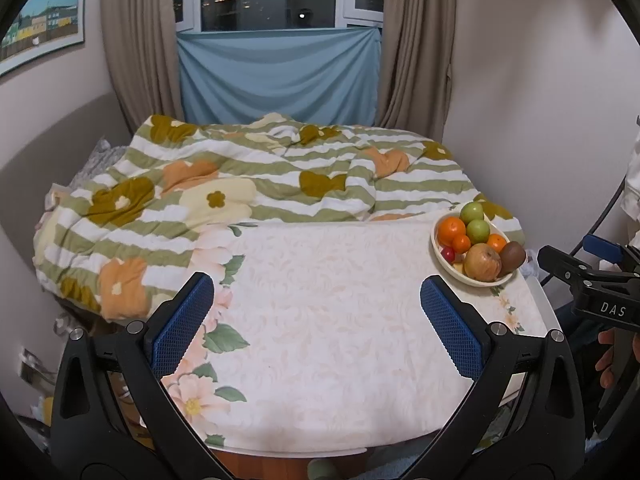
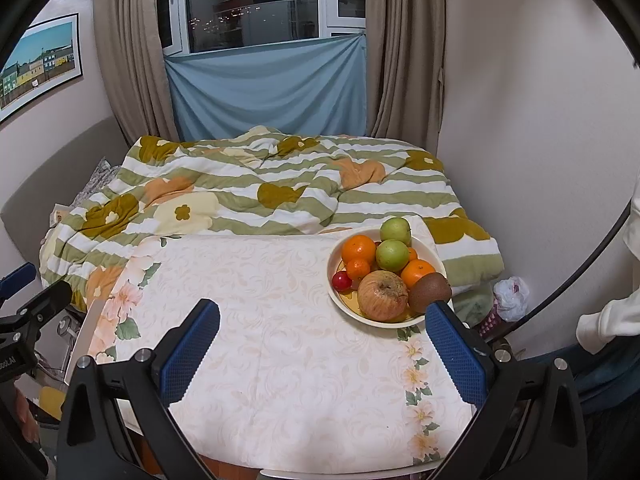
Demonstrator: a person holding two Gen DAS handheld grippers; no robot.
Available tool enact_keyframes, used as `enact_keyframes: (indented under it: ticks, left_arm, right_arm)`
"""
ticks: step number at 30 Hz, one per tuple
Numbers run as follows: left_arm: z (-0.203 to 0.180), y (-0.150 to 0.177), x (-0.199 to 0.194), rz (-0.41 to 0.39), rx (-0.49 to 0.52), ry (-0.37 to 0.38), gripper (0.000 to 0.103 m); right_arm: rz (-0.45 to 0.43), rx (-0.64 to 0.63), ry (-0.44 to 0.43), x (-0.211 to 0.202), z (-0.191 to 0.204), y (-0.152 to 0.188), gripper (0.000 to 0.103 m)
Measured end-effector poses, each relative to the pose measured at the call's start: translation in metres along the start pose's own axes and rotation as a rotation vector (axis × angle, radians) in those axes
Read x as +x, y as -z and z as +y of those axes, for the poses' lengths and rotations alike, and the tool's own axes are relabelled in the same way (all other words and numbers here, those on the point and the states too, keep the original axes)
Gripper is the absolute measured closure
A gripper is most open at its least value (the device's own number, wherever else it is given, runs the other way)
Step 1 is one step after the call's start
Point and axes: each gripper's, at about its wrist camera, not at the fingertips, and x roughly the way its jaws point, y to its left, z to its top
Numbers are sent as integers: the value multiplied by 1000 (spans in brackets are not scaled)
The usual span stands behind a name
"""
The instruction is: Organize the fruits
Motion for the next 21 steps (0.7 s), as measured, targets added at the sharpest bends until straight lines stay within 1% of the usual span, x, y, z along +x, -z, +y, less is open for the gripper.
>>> enact_keyframes:
  ticks: [6,21]
  left_arm:
    - [-3,-2,-2,-18,14,9,0]
    - [-11,-3,-2,-21,22,15,0]
  right_arm:
    - [0,3,1,0,-2,-1,1]
    - [1,3,-2,0,-4,-2,1]
